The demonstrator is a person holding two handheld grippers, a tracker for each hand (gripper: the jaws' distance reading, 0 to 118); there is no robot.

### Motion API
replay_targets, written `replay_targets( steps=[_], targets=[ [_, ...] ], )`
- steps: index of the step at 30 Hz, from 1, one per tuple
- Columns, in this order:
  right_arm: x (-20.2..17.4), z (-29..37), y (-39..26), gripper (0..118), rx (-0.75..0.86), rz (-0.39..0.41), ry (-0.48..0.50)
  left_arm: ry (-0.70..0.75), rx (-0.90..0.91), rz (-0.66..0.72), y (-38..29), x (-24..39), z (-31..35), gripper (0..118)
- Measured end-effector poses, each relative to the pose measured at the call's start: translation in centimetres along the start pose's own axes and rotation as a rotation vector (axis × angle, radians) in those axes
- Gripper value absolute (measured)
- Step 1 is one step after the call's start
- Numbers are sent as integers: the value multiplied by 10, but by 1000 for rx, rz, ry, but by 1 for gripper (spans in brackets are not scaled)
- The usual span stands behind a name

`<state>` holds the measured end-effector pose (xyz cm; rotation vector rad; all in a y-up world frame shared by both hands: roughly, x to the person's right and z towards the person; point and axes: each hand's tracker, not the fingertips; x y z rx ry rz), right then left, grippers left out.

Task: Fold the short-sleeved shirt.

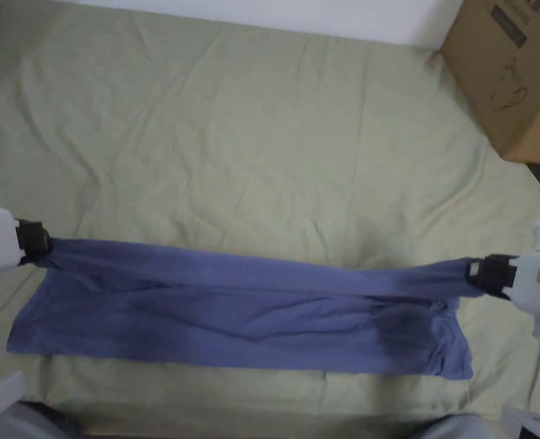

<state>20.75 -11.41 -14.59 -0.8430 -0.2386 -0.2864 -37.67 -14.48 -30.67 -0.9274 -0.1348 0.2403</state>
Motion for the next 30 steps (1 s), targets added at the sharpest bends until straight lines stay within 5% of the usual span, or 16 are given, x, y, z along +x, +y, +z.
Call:
replay_targets(
  steps=[2, 4, 5, 6, 7, 8, 9, 12, 19, 26, 28, 30],
  targets=[
    [1, -3, -25, 0, -29, -10, -12, 33, -38, 29, -19, -7, -2, 13],
    [2, -7, -46, 8, -75, -8, -34, 92, -56, 55, -36, -14, -3, 48],
    [3, -7, -54, 28, -79, -16, -41, 132, -66, 62, -43, -19, -3, 81],
    [7, -6, -58, 48, -89, -28, -51, 164, -77, 71, -49, -24, -2, 99],
    [11, -2, -59, 70, -92, -41, -55, 184, -82, 83, -52, -30, 1, 104],
    [13, 1, -60, 97, -95, -50, -58, 183, -64, 92, -53, -33, 5, 104],
    [15, 7, -56, 107, -84, -48, -68, 185, -39, 102, -52, -37, 12, 104],
    [19, 32, -32, 113, 42, 6, -137, 217, 49, 106, -36, -35, 34, 104],
    [-11, 96, 25, 113, 426, 60, -103, 240, 472, -166, 3, 37, 94, 104],
    [-70, 104, 27, 118, 630, 181, -65, 85, 627, -294, 7, 104, 101, 102],
    [-81, 99, 27, 115, 643, 174, -58, 73, 638, -289, 5, 115, 98, 91],
    [-86, 95, 27, 100, 647, 136, -7, 62, 654, -283, 1, 121, 95, 62]
  ],
)
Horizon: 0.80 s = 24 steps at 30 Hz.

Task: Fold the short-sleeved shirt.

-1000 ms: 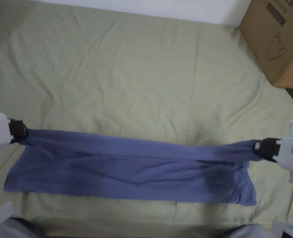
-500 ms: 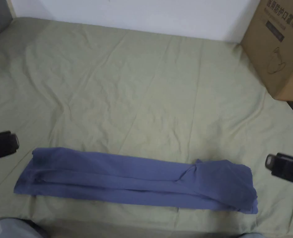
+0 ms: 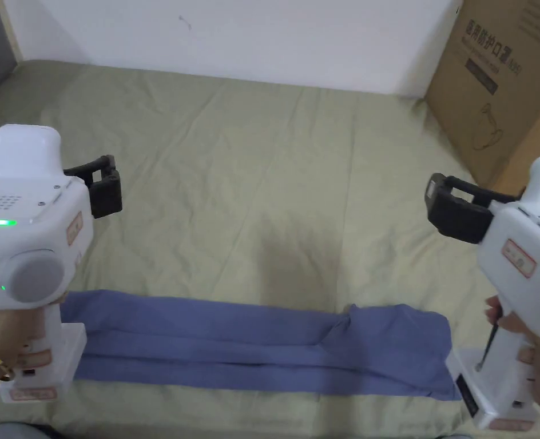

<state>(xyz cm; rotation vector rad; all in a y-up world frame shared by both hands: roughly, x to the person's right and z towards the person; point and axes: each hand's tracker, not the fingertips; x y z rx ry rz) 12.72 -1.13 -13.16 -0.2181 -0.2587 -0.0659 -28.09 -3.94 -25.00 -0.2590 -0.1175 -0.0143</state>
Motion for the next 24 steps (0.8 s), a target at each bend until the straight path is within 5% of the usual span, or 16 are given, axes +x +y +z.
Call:
replay_targets(
  steps=[1, 3, 4, 15, 16, 19, 20, 24],
  targets=[
    [-1, -2, -2, 86, -7, -26, 12, -2, 0, 2, -1, 3, -1, 48],
    [-4, -6, -5, 18, -13, -33, 9, -7, -4, 7, -5, 6, -4, 7],
    [-6, -9, -9, 0, -15, -31, -1, -11, -5, 11, -8, 7, -4, 0],
    [-1, -22, -31, 0, -77, -75, 34, -54, -89, 62, -18, -10, -13, 0],
    [-5, -20, -31, 0, -85, -75, 35, -59, -127, 100, -19, -18, -18, 5],
    [-6, -22, -34, 0, -109, -63, 40, -126, -309, 212, -25, -50, -39, 103],
    [-7, -23, -36, 0, -115, -57, 44, -140, -353, 252, -30, -63, -44, 117],
    [-9, -28, -41, 0, -149, -24, 53, -181, -522, 417, -63, -115, -61, 116]
  ],
)
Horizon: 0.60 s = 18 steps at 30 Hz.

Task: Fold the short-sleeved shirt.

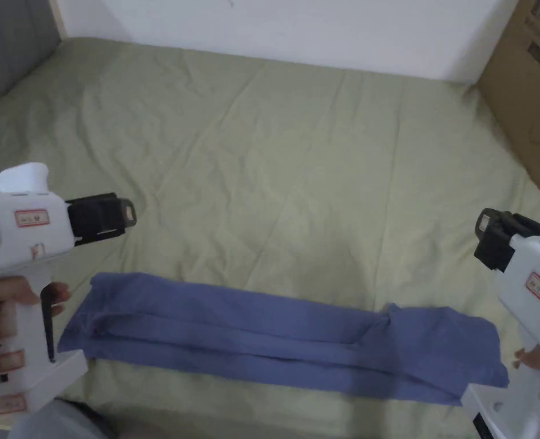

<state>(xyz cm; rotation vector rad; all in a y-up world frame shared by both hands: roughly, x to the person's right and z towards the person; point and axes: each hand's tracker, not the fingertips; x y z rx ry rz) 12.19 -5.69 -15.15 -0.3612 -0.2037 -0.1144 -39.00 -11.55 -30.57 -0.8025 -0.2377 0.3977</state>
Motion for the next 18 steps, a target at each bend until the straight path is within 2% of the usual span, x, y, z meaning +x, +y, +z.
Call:
replay_targets(
  steps=[3, 7, 13, 18],
  targets=[
    [-2, -5, -4, 0, -25, 6, 3, -33, -126, 142, -11, -44, -11, 116],
    [-12, -10, -7, 0, -58, 15, 3, 35, -157, 215, -36, -78, -21, 117],
    [-25, -19, -8, 0, -104, 33, 9, -59, -275, 414, -66, -104, -46, 115],
    [-30, -24, -7, 0, -138, -16, 51, -51, -271, 360, -73, -92, -52, 115]
  ],
)
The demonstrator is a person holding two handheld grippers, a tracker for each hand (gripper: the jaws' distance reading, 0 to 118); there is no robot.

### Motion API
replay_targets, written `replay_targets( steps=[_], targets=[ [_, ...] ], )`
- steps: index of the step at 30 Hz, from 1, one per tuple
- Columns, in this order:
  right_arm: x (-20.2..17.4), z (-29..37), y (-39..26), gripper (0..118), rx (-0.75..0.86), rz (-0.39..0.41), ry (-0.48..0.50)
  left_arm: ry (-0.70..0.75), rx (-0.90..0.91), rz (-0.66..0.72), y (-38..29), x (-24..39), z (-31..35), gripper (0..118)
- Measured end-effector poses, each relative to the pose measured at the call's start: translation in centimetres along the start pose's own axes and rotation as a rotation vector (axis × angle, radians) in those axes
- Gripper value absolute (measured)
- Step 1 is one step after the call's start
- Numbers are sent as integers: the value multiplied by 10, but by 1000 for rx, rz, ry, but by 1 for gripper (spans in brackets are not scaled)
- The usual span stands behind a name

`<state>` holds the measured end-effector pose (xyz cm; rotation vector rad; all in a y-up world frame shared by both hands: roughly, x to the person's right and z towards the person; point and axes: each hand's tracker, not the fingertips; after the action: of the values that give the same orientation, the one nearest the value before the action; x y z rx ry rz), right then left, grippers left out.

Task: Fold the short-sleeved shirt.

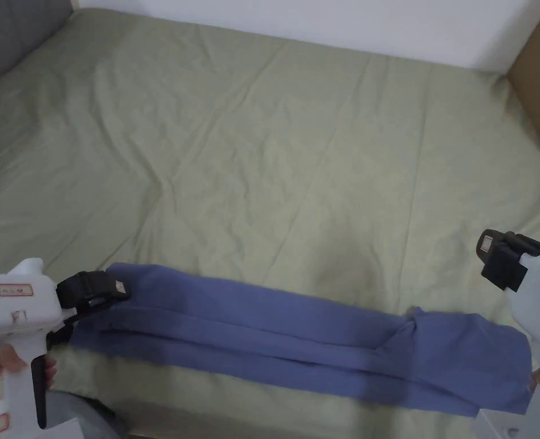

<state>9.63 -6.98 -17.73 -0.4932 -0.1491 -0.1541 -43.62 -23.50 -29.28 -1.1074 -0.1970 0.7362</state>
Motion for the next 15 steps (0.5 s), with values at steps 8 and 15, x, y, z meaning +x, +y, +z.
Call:
replay_targets(
  steps=[8, 15],
  targets=[
    [-6, -5, -2, 0, -32, 25, 5, -13, -102, -26, -10, 17, -15, 45],
    [-2, 9, -2, 0, -28, 55, 17, 143, 19, -101, -16, 56, -1, 11]
  ],
)
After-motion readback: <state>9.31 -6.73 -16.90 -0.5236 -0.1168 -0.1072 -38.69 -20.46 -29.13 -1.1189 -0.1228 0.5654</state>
